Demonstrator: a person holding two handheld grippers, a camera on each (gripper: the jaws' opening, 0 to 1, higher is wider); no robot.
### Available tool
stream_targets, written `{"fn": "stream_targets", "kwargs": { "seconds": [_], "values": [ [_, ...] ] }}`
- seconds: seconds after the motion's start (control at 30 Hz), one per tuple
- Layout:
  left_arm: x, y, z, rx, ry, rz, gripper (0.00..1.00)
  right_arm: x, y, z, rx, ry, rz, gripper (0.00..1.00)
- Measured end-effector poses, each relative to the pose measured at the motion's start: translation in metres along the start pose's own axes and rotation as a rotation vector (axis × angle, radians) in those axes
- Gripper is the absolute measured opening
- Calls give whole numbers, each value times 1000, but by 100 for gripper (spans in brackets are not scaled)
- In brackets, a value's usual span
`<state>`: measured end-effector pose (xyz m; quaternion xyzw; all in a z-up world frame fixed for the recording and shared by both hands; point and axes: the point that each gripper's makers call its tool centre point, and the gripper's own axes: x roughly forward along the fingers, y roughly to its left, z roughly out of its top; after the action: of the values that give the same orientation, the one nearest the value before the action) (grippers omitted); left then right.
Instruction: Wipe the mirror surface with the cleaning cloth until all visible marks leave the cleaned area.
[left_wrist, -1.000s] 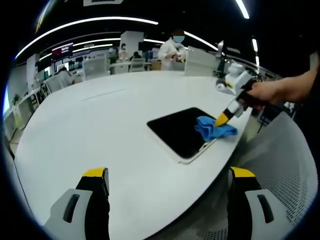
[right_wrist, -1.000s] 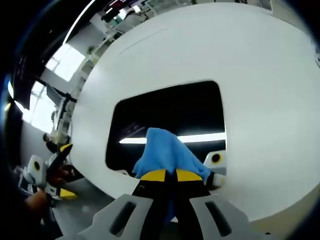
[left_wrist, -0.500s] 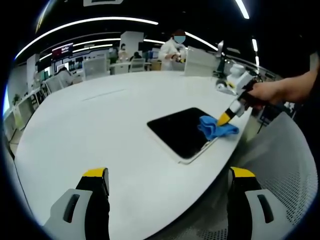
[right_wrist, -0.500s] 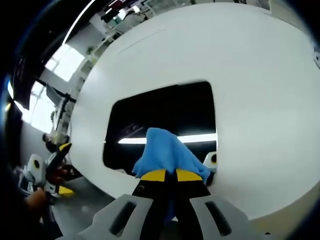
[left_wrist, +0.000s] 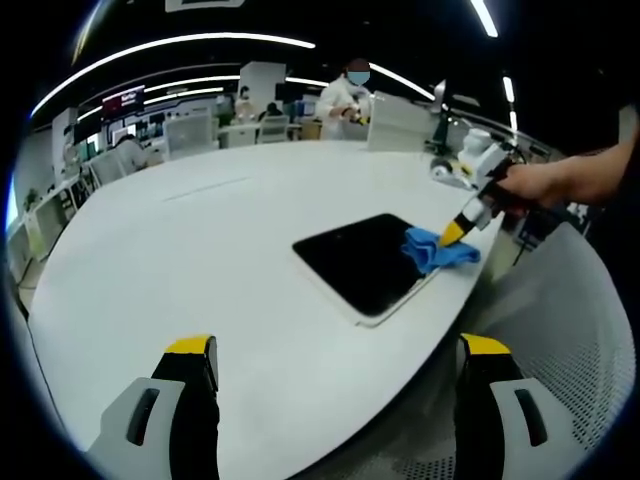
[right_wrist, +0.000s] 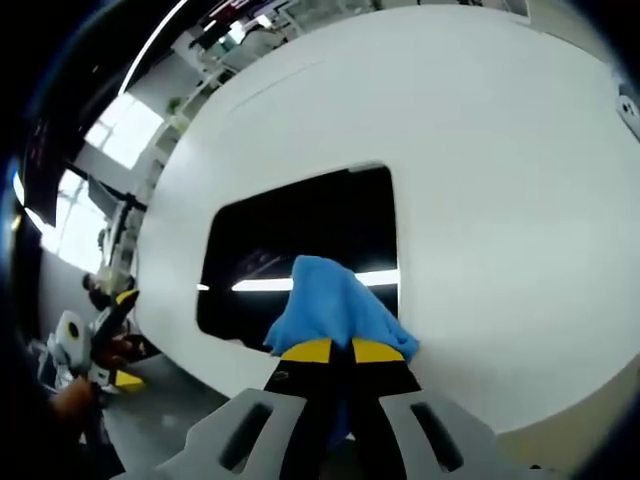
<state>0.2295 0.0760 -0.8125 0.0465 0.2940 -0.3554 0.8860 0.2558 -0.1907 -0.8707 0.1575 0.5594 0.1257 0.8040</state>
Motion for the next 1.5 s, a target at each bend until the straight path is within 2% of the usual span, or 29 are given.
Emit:
{"fn": "stream_targets", "kwargs": {
  "seconds": [0.57,0.8,1.07,1.5],
  "values": [
    [0,0,0,1,2,0,99,-2,-7,0,1,19,-22,0],
    [0,1,0,-1,-1,2,99,-2,-9,6,6,7,-38,0],
    [0,0,1,0,-1,0,99,1,-12,18,-47,7,-63,0],
    [0,0,1,-4,-7,-1,99,9,-13,41,-63,10,-88,0]
  ]
}}
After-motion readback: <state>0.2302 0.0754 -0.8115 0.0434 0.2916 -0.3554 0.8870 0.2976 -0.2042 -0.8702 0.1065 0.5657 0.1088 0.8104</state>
